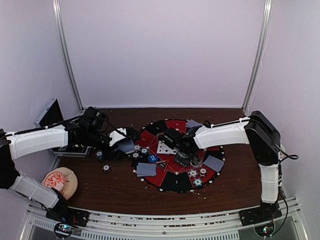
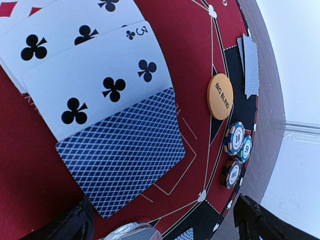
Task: Distribute texas hold em gaming equipment
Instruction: Adjust the poker card in the community card area.
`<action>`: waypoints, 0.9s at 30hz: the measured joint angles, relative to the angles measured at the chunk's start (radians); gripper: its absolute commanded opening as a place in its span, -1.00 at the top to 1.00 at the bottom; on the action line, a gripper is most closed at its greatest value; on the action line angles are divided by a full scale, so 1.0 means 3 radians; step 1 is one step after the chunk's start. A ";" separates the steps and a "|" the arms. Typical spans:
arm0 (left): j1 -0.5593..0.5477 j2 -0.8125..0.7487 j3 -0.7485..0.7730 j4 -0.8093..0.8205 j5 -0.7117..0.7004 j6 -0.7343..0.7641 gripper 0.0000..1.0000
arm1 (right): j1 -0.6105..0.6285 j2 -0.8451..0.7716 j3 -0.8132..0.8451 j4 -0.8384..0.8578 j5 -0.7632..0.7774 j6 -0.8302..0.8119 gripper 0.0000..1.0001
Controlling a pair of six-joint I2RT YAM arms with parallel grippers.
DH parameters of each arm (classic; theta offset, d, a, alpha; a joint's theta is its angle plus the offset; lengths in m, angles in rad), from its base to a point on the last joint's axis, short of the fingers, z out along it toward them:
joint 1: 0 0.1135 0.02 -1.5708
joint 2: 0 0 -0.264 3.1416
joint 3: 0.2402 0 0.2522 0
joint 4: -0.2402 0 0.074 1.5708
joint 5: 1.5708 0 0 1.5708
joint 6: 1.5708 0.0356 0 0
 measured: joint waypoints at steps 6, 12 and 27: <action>0.0000 0.0000 0.0000 0.0000 0.0000 0.0000 -0.08 | -0.0047 0.0041 0.0052 0.0011 0.0023 -0.0034 -1.00; 0.0000 0.0000 0.0000 0.0000 0.0000 0.0000 -0.08 | -0.0075 0.0056 0.0065 0.0022 0.0047 -0.0046 -1.00; 0.0000 0.0000 0.0000 0.0000 0.0000 -0.0001 -0.08 | -0.0113 0.0060 0.0089 -0.0041 0.0084 -0.0058 -1.00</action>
